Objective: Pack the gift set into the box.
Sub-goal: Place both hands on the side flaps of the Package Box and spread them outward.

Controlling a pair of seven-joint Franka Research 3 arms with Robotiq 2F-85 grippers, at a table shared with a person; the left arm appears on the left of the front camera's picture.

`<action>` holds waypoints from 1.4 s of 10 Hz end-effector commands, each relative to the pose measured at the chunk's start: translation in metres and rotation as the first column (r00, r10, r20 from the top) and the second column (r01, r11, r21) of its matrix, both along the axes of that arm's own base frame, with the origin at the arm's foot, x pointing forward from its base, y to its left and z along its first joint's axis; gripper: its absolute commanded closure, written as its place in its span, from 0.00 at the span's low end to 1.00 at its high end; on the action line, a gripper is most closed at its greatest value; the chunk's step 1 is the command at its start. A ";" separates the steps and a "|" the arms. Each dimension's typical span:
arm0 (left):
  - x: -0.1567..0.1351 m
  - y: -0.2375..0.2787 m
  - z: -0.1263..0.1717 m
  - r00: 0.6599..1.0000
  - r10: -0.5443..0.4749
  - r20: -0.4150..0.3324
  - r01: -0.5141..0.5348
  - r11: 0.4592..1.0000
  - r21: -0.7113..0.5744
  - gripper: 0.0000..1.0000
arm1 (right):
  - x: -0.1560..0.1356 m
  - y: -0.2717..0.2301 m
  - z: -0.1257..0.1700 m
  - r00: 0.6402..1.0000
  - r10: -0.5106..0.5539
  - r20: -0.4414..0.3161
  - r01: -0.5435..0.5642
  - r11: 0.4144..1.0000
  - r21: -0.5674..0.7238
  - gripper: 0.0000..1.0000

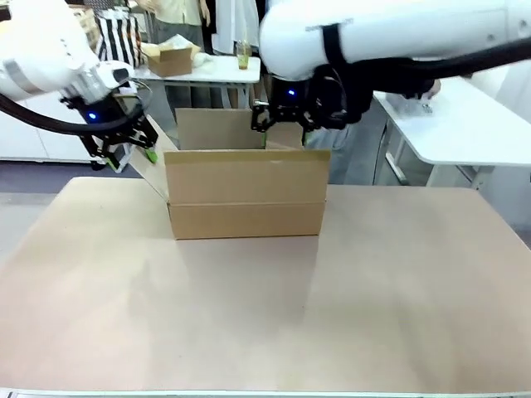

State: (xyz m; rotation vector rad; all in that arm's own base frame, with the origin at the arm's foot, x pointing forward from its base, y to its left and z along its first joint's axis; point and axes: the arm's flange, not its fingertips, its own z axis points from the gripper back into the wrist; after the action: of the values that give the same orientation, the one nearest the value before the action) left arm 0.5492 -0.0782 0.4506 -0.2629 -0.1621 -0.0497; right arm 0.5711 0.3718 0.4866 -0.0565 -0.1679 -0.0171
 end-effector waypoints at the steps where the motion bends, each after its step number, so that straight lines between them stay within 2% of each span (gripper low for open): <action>1: 0.000 -0.001 0.003 1.000 0.017 0.001 -0.017 1.000 0.015 0.00 | 0.003 0.026 -0.003 0.999 -0.041 0.018 0.042 0.991 -0.123 0.00; 3: 0.000 -0.001 0.003 1.000 0.017 0.001 -0.017 1.000 0.015 0.00 | 0.003 0.033 -0.021 0.998 -0.047 0.028 0.052 0.979 -0.199 0.00; 7: 0.000 -0.001 0.003 1.000 0.017 0.001 -0.017 1.000 0.015 0.00 | -0.006 0.039 -0.044 0.993 -0.069 0.095 0.096 0.939 -0.330 0.00; 11: 0.000 -0.001 0.003 1.000 0.017 0.001 -0.017 1.000 0.015 0.00 | -0.006 0.033 -0.078 0.993 -0.056 0.103 0.088 0.935 -0.345 0.00; 14: 0.000 -0.001 0.003 1.000 0.017 0.001 -0.017 1.000 0.015 0.00 | -0.004 0.031 -0.090 0.999 -0.026 0.042 0.037 0.957 -0.289 0.00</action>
State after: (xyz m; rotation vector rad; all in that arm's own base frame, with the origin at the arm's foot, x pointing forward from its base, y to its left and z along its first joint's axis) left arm 0.5492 -0.0782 0.4507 -0.2629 -0.1622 -0.0494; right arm 0.5687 0.4069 0.3977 -0.3836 -0.2132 -0.0253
